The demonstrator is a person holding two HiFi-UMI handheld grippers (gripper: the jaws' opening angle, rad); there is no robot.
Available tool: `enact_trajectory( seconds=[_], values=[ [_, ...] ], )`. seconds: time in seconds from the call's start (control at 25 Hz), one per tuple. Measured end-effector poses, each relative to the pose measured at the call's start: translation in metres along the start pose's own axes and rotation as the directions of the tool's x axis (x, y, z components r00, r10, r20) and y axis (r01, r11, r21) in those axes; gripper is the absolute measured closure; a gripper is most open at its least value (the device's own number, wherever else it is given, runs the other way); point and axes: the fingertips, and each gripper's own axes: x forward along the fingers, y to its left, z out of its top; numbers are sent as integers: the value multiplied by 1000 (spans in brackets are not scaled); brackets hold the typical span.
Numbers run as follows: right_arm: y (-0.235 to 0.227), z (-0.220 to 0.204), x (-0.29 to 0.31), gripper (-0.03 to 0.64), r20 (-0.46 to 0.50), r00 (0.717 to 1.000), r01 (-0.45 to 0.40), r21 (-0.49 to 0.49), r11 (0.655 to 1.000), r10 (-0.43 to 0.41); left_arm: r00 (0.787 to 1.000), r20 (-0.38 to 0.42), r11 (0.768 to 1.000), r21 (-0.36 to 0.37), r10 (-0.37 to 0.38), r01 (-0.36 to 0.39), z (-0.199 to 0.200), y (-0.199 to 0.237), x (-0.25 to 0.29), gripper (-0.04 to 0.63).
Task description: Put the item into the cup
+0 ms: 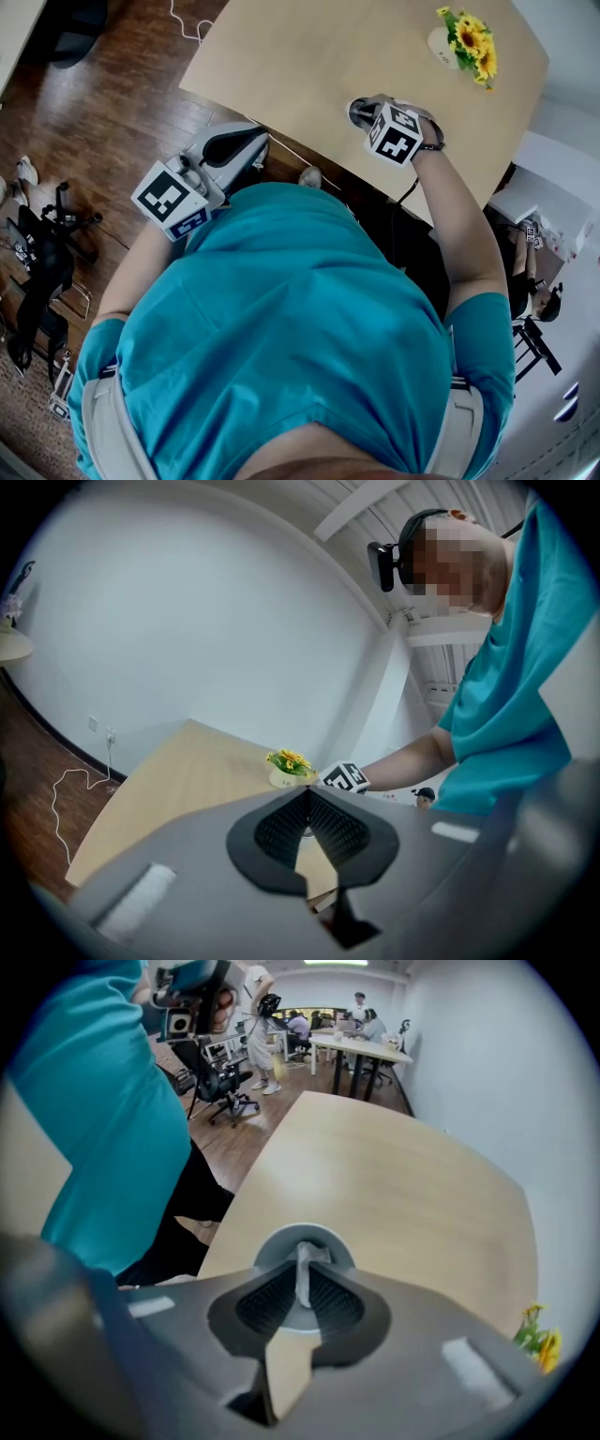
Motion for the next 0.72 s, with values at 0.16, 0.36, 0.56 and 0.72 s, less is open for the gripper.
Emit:
enact_trajectory(
  seconds=[0.16,0.36,0.56,0.72],
  values=[
    [-3,4,-13,551,17,999,28,31,999,-28,1000,4,1000,0,-17,17,2,0,-3,592],
    [-8,16,-49,522,85,992,88,108,990,-98,998,9,998,14,-60,60,12,1,-5,592],
    [0,28,-115,522,237,937,177,309,934,-256,991,15,990,46,-136,136,24,-3,-10,593],
    [15,24,-166,522,307,857,236,482,844,-414,974,10,971,82,-226,224,36,-6,-14,592]
  ],
)
